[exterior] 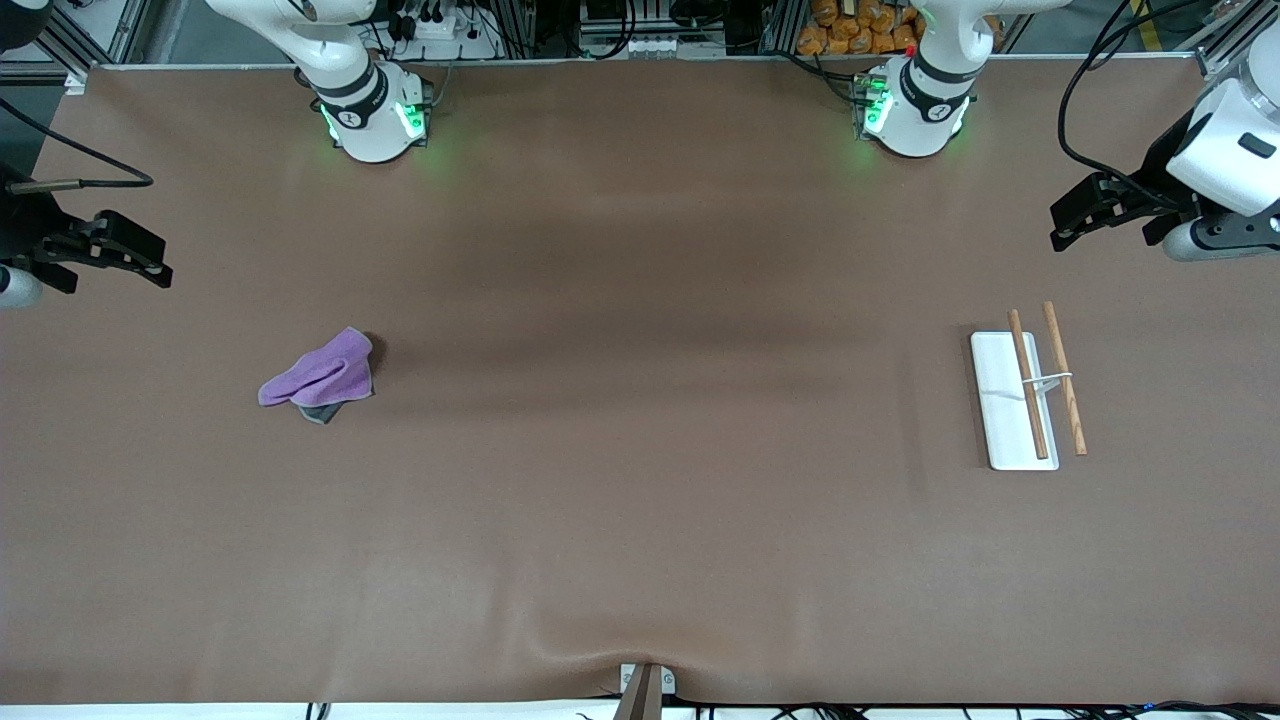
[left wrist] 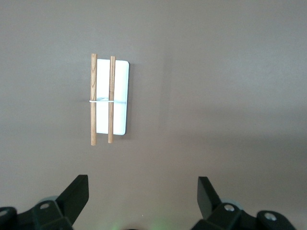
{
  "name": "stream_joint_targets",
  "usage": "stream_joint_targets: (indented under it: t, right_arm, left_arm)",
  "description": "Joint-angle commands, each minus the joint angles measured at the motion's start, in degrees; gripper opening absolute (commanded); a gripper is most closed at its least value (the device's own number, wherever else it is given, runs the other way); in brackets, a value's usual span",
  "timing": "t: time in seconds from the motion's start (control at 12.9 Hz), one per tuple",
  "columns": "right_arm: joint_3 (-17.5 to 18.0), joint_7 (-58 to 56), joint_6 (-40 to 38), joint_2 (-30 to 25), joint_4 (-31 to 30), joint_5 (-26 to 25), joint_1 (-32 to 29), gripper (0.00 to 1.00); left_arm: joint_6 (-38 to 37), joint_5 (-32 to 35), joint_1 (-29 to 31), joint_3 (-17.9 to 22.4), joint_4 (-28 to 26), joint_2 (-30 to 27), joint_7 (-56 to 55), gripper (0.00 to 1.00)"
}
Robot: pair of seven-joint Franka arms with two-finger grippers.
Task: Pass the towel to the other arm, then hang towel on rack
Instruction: 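Move the right gripper toward the purple towel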
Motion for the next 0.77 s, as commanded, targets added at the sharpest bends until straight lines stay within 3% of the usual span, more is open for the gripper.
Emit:
stream_joint_targets:
  t: [0.0, 0.7]
  right_arm:
    - [0.40, -0.67, -0.64, 0.36, 1.20, -0.10, -0.55, 1.00]
    - [0.31, -0.59, 0.75, 1.24, 0.94, -0.63, -0.99, 1.00]
  left_arm:
    - [-1.04, -0.42, 0.15, 0.04, 1.46, 0.36, 0.47, 1.00]
    - [-1.39, 0.10, 0.33, 0.13, 1.37, 0.45, 1.34, 1.00]
